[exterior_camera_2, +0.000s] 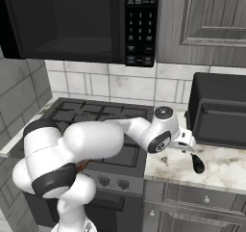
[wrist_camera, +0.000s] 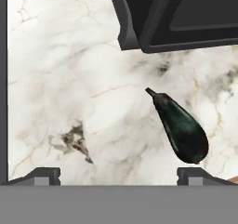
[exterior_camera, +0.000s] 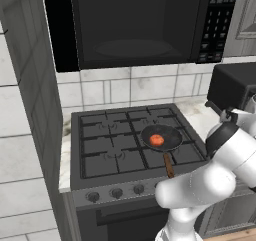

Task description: Put the squash and eggplant in the pan. Then turn on the front right burner and set the heat to medium.

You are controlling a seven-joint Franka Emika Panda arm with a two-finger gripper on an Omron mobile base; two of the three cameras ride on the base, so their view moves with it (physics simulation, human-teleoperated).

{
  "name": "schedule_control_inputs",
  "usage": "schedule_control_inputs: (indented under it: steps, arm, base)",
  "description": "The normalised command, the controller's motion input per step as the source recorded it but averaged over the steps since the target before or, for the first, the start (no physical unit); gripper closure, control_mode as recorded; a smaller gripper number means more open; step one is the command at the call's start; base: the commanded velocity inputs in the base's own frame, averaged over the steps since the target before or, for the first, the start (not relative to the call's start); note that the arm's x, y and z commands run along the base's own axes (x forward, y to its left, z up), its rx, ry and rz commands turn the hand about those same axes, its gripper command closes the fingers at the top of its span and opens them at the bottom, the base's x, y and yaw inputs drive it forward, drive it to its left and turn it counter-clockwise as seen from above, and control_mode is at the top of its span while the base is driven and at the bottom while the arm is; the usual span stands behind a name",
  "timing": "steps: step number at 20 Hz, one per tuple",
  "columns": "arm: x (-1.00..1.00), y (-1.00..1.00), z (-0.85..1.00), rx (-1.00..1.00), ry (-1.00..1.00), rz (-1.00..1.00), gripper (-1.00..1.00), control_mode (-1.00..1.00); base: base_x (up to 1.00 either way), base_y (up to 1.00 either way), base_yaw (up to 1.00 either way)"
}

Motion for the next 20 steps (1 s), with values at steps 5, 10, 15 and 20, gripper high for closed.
schedule_control_inputs:
  steps: [5, 10, 15, 20]
  arm:
    - [-0.19, -0.26, 0.15, 0.0, -0.02, -0.11, -1.0, -1.0]
    - [-0.01, -0.34, 0.04, 0.0, -0.01, -0.01, -1.0, -1.0]
    - [-0.09, -0.37, 0.0, 0.01, 0.0, 0.0, -1.0, -1.0]
    - [-0.06, -0.38, 0.0, 0.03, 0.0, 0.05, -1.0, -1.0]
  base:
    - [0.0, 0.0, 0.0]
    - [0.0, 0.0, 0.0]
    - [0.0, 0.0, 0.0]
    - [0.0, 0.0, 0.0]
